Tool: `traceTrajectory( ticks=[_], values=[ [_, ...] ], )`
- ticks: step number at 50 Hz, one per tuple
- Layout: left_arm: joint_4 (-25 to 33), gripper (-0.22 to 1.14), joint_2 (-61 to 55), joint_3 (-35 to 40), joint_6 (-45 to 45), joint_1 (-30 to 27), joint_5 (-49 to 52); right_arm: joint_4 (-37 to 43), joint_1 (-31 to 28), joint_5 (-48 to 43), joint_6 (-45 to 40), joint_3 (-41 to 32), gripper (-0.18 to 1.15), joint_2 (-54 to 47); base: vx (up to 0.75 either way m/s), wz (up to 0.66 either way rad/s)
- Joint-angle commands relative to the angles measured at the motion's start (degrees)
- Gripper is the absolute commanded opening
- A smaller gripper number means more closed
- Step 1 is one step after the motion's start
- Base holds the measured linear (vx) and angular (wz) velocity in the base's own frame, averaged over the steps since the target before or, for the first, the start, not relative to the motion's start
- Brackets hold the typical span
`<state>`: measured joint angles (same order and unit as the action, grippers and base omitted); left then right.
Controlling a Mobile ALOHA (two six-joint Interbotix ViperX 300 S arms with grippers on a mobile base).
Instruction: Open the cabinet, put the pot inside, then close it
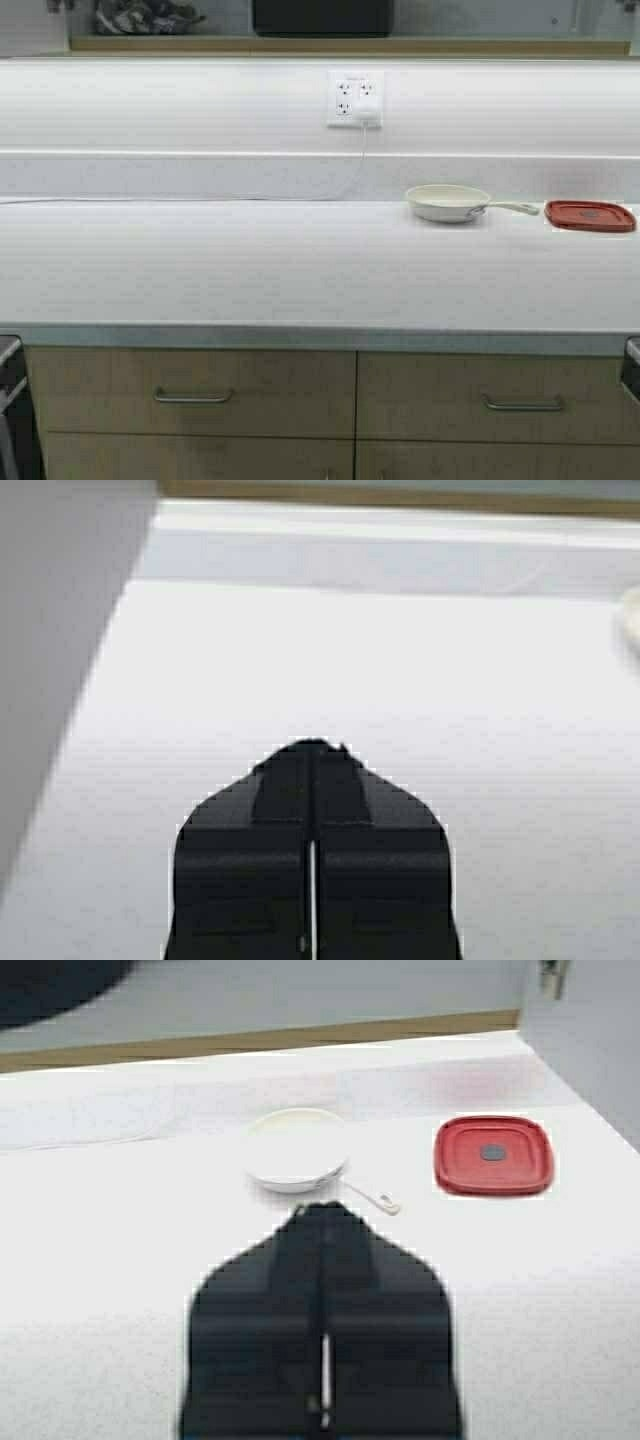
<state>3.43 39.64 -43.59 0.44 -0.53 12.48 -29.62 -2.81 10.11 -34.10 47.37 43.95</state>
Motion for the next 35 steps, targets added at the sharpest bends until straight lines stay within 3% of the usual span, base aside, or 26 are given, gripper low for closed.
traceTrajectory(
  ticks=[1, 13, 24, 35],
  values=[
    [-0.44, 0.04, -0.09, 4.22, 0.35, -6.5, 0.35, 0.0, 2.81, -0.26, 0.44, -3.87, 0.07, 0.62, -0.28, 0.06],
    [-0.35, 0.04, -1.58, 12.83, 0.35, -15.03, 2.99, -0.79, 11.07, 0.26, 4.92, -15.12, 0.07, -4.39, -0.23, -0.04],
    [-0.44, 0.04, -1.67, 17.75, 0.26, -23.12, 3.6, -0.88, 18.37, 2.02, 8.35, -20.57, 0.07, -4.39, -0.2, -0.1],
    [-0.7, 0.04, -4.83, 24.87, -0.18, -26.28, 3.6, -0.53, 27.25, 1.05, 10.37, -26.02, 0.07, -9.58, -0.19, -0.07]
  ],
)
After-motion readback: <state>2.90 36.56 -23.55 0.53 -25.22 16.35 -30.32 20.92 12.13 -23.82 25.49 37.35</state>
